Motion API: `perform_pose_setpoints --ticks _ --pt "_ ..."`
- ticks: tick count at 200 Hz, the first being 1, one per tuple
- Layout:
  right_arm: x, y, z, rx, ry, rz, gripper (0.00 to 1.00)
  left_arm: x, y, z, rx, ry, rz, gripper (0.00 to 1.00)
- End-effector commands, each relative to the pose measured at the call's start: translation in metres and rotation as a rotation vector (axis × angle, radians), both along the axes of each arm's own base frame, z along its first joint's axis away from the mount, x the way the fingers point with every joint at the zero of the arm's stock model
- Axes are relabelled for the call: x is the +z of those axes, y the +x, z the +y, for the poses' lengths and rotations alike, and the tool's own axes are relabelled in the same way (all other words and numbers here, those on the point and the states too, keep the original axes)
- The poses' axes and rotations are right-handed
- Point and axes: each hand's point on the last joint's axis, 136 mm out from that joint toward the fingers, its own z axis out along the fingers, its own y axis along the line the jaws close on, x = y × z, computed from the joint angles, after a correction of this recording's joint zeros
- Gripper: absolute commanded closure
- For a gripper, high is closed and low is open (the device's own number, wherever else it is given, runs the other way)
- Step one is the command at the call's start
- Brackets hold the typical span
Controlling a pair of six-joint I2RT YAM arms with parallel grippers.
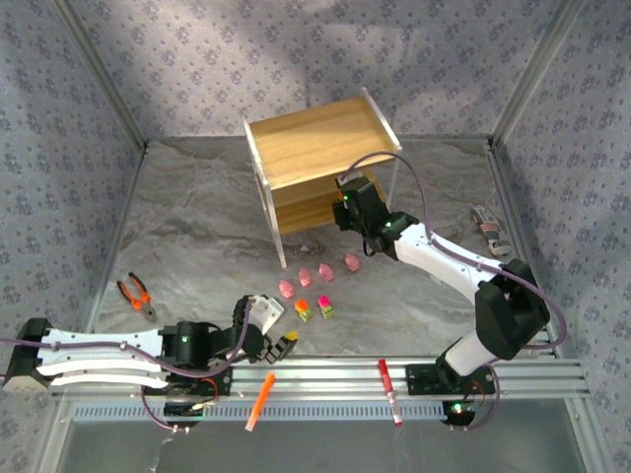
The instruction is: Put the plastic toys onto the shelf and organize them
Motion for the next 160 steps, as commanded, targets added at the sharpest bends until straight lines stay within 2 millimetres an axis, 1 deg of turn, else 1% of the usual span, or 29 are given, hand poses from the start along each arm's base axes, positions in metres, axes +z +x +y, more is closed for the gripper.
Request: perform_pose_setpoints --ticks 1,63,160 --pt "0.017 0.001 -0.001 0.011 0.009 -0.023 0.62 0.011 0.001 -0.002 0.009 -0.025 -0.013 0.01" --pt "0.024 0.001 -0.002 0.015 0.013 -0.036 0.57 0.010 0.001 -0.002 0.011 -0.020 -0.013 0.01" --pt "0.034 -0.006 -0.005 0.017 0.025 -0.061 0.57 0.010 0.001 -0.002 0.011 -0.018 -0.015 0.01"
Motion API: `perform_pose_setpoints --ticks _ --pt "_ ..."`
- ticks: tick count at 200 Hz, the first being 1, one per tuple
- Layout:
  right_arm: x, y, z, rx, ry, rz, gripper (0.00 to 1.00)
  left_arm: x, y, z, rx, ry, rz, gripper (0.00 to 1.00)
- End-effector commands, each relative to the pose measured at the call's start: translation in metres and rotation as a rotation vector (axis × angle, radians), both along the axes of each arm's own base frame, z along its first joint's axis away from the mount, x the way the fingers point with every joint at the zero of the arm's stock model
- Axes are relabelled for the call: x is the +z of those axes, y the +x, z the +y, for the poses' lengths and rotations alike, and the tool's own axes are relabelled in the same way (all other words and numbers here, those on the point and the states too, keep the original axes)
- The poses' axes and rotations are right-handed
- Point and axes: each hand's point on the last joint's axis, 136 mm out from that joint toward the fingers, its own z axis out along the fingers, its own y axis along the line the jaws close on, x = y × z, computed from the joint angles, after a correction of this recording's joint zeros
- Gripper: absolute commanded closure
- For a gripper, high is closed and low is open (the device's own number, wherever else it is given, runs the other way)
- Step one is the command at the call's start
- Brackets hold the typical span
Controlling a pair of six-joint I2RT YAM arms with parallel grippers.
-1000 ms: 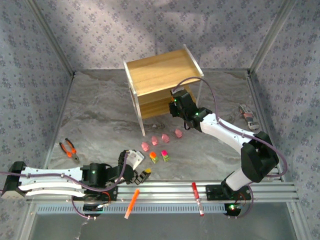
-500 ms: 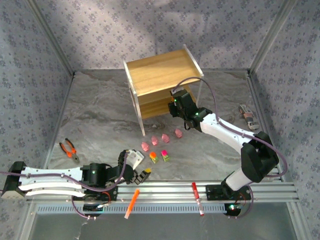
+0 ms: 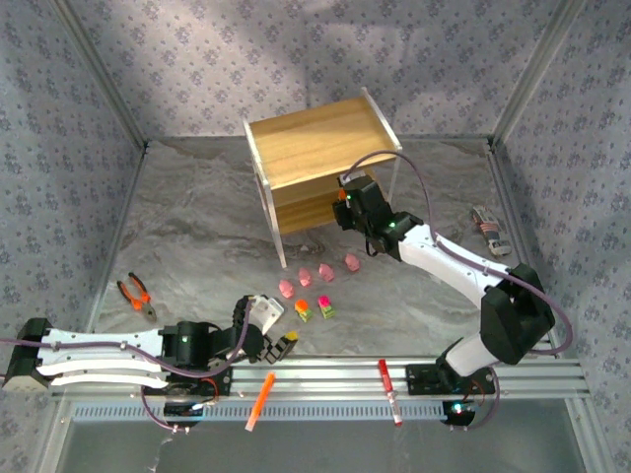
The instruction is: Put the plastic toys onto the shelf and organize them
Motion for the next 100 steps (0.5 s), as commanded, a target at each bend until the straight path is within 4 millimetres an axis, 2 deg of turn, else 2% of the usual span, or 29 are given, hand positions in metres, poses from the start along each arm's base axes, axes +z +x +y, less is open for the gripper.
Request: perform_pose_setpoints --ticks 1,100 --pt "0.023 -0.002 -0.001 0.012 0.020 -0.048 0.57 0.010 0.001 -0.002 0.010 -0.019 -0.016 0.01" --pt "0.027 -0.016 -0.008 0.005 0.016 -0.060 0.57 0.011 0.002 -0.002 0.015 -0.018 -0.016 0.01"
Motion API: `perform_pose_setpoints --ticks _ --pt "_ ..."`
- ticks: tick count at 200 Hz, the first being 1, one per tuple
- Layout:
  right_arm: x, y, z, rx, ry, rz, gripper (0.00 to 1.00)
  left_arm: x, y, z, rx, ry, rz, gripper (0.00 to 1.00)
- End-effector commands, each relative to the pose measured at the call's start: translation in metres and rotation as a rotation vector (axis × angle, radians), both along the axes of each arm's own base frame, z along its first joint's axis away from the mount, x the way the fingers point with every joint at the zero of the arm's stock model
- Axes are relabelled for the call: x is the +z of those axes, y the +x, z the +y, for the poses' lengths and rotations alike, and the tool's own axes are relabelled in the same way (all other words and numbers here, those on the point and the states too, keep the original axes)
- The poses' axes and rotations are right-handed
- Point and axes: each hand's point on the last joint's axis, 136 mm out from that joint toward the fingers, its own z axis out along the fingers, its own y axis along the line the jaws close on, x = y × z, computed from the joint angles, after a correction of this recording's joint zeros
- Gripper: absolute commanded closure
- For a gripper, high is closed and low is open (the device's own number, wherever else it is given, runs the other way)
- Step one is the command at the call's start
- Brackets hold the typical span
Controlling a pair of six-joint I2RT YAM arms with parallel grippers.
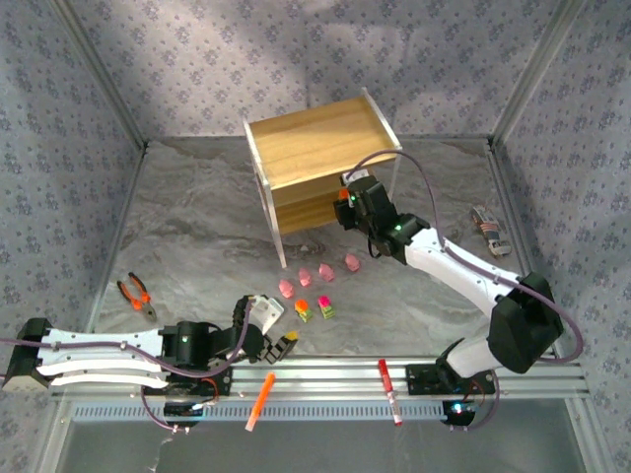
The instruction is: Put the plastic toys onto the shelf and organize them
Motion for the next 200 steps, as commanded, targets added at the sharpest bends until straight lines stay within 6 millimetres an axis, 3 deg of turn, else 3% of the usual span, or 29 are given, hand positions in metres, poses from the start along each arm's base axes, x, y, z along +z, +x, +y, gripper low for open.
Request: perform_pose_setpoints --ticks 1,75,200 --pt "0.008 -0.007 -0.006 -0.005 -0.004 -0.026 0.57 0.010 0.002 -0.002 0.014 -0.018 -0.015 0.01" --pt "0.009 -0.027 -0.016 -0.015 -0.005 -0.031 0.56 0.011 0.002 -0.002 0.016 -0.018 -0.016 0.01" --pt "-0.002 -0.090 -0.025 -0.005 -0.035 -0.030 0.56 0.012 0.007 0.003 0.052 -0.013 -0.030 0.01"
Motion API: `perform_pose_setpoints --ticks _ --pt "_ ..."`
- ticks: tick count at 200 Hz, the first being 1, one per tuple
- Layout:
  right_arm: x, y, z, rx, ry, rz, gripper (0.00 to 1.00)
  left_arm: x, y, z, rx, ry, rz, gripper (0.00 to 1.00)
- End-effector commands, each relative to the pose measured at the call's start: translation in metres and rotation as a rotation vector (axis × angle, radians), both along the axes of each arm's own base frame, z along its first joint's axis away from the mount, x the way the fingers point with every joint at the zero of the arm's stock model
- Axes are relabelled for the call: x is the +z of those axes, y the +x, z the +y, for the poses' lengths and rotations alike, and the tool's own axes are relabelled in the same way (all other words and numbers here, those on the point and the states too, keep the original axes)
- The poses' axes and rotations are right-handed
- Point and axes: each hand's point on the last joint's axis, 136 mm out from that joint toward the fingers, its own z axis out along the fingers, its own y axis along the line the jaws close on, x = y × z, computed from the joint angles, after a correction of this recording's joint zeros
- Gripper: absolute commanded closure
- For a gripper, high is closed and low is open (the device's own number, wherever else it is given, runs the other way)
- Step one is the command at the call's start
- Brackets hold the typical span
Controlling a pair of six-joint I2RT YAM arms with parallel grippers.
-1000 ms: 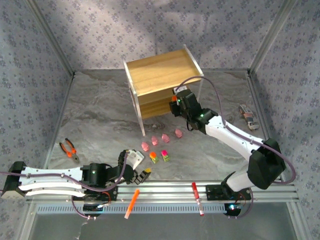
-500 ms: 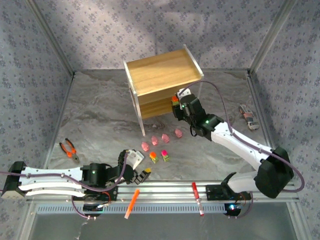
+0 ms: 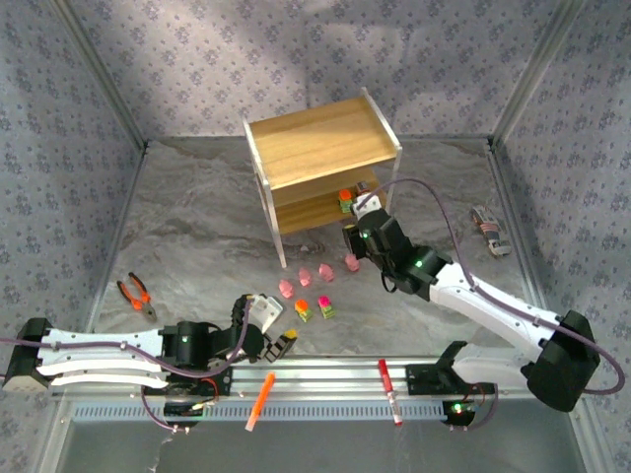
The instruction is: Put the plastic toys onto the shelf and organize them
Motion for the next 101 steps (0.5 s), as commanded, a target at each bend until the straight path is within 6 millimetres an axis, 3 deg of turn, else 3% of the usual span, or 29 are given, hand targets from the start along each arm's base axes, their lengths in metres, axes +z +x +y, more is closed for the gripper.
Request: perform_pose_setpoints --ticks 1,41,62,101 --pt "-0.002 -0.014 -0.008 -0.029 -0.016 -0.004 0.56 0.011 0.003 -0.001 0.025 -0.015 -0.016 0.01" --pt "-0.007 -0.039 -0.006 0.005 0.003 -0.044 0.54 0.009 0.003 -0.003 0.025 -0.005 -0.015 0.01" --pt "-0.014 -0.050 -0.006 0.015 -0.003 -0.056 0.39 0.008 0.003 -0.004 0.023 0.007 -0.012 0.01" --pt "-0.021 -0.066 -0.002 0.036 -0.001 -0.076 0.26 0.009 0.002 -0.005 0.026 0.002 -0.003 0.01"
